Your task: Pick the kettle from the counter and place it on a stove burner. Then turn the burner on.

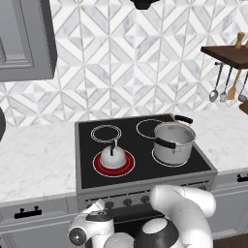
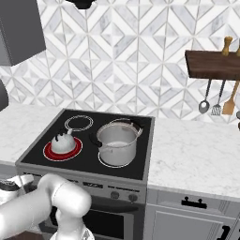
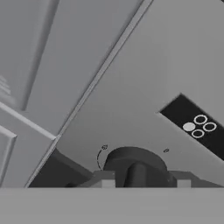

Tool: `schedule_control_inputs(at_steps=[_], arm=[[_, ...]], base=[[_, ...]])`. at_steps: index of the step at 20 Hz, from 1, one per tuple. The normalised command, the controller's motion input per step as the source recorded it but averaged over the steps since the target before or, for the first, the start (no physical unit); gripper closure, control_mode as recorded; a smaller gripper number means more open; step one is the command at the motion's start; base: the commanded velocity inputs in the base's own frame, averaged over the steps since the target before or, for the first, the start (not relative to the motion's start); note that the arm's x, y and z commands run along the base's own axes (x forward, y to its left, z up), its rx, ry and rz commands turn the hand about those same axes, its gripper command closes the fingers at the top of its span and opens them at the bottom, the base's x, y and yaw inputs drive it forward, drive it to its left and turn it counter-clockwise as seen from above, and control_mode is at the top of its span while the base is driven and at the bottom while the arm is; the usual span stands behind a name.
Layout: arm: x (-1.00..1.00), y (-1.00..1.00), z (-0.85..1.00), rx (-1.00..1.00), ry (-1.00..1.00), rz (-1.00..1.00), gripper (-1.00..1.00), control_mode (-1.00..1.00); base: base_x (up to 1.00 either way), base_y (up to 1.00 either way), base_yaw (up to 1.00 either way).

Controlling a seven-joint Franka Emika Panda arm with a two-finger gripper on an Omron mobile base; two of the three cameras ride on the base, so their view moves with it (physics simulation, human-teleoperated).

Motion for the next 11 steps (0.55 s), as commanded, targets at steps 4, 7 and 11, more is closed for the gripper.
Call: schedule_control_inputs(at_steps=[4, 7, 11], arm=[[0.00, 0.65, -0.01, -0.41, 0.17, 0.02, 1.00, -1.00], [0.00, 0.07, 0.00, -0.05, 0.00, 0.02, 1.00, -1.00], [0.00, 0.00, 0.00, 0.00, 0.00, 0.00, 1.00, -1.00]], base=[[0.00, 0.00, 0.00], [0.00, 0.00, 0.00], [0.00, 0.00, 0.00]])
